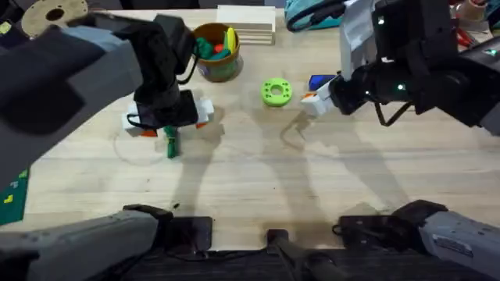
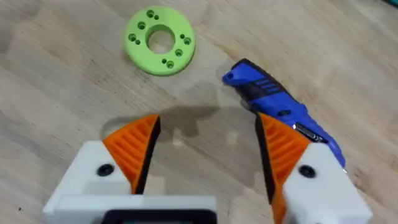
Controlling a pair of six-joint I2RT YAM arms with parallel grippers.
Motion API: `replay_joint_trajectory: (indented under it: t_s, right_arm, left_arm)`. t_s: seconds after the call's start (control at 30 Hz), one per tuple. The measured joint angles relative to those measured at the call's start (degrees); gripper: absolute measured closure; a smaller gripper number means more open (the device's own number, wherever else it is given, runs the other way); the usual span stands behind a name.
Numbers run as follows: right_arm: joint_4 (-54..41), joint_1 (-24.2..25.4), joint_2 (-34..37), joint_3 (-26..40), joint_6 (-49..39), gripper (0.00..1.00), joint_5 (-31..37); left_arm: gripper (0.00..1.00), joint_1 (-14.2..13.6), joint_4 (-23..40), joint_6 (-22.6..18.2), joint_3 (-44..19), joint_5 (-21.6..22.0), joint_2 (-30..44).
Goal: Pick up the gripper from the table and insert it into the empty holder that is missing its gripper. Then pick up a screw, insert it into the mounting hole, and use the screwdriver to tighten it. Finally, clean up the table by picking up the vegetable and placing it into the bucket.
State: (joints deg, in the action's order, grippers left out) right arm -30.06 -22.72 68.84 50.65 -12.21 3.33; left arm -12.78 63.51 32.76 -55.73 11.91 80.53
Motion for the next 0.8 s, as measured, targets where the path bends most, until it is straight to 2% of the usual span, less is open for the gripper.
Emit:
replay_joint_trajectory:
  t_s: [0.2,0.23,0.3,0.43,0.53,0.6,0.7,0.77,0.8]
  right_arm:
    - [0.02,0.00,0.00,0.00,-0.02,0.105,0.00]
    - [0.02,0.00,0.00,0.00,0.00,0.105,0.00]
    - [0.02,0.00,0.00,0.00,0.00,0.105,0.00]
    - [0.02,0.00,0.00,-0.02,0.00,0.105,0.00]
    - [0.02,0.00,0.00,0.00,0.00,0.105,0.00]
    - [0.02,0.00,0.00,0.00,0.00,0.105,0.00]
    - [0.02,0.00,0.00,0.00,-0.02,0.105,0.00]
    - [0.02,0.00,0.00,0.00,0.00,0.105,0.00]
    - [0.02,0.00,0.00,0.00,0.00,0.105,0.00]
  left_arm:
    - [0.014,4.78,-1.25,-2.74,2.28,-2.28,5.33]
    - [0.014,7.13,-2.27,-4.00,2.28,-2.61,6.46]
    - [0.012,8.64,-3.39,-4.56,2.28,-2.96,6.96]
    - [0.008,10.46,-5.18,-5.88,2.30,-5.41,8.39]
    - [0.077,10.43,-5.30,-7.30,2.34,-6.81,9.70]
    - [0.188,10.41,-5.71,-7.92,2.34,-7.63,9.86]
    - [0.550,10.47,-5.62,-8.42,2.34,-7.84,10.32]
    - [0.851,10.46,-5.66,-8.59,2.32,-8.12,10.51]
    - [0.954,10.45,-5.69,-8.94,2.10,-8.03,10.47]
